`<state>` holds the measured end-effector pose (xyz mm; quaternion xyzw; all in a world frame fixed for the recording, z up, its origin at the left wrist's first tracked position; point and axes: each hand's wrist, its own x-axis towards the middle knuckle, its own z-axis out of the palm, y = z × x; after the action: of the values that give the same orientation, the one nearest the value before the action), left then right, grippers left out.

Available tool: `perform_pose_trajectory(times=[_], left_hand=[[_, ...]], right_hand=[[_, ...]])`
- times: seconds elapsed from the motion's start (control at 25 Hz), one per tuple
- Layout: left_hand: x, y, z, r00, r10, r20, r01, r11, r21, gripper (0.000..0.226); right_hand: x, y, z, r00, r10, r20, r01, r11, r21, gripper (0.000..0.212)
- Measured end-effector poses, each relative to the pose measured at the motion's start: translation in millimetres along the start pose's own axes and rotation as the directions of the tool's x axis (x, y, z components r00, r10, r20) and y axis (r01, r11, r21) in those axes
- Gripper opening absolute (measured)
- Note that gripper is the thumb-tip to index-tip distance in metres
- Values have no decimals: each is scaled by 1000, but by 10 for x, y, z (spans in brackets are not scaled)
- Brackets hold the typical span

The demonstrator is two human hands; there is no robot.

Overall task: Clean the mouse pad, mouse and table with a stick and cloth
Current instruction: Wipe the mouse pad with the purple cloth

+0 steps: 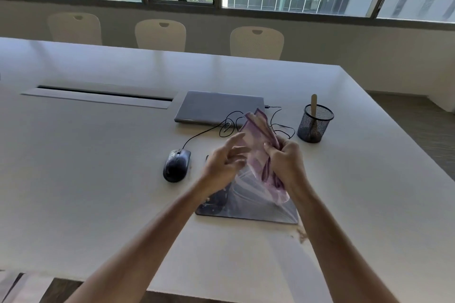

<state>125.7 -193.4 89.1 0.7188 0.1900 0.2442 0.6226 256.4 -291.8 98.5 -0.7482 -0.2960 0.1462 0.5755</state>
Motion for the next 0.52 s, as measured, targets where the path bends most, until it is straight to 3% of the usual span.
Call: perform_pose_trajectory(times=[0.04,0.08,0.16,0.24,0.32,0.44,0.52], left_hand=[[-5,-63,-134,998,47,-45,-33,963,267,64],[-9,-132,-279,993,109,-35,-74,850,522,60],[-12,-247,-561,987,137,86,-151,584,797,57],[-3,-329,-771,986,7,164,-150,438,886,62],[32,-393,-890,975,-130,180,-124,357,926,71],[92,-450,-975,949,-255,185,-100,310,945,87],[133,-458,-996,931,-322,174,-82,279,957,98]], right_hand=[[5,-6,-10,997,-58,-45,53,993,-109,18],[9,-11,-21,991,-118,-70,103,976,-190,23],[2,-24,-27,970,-233,-74,196,923,-332,25],[-23,-6,12,932,-362,-21,304,809,-503,23],[-72,50,95,901,-421,102,392,694,-603,27],[-155,163,214,905,-270,329,424,635,-646,32],[-181,233,273,901,-115,419,395,618,-680,55]])
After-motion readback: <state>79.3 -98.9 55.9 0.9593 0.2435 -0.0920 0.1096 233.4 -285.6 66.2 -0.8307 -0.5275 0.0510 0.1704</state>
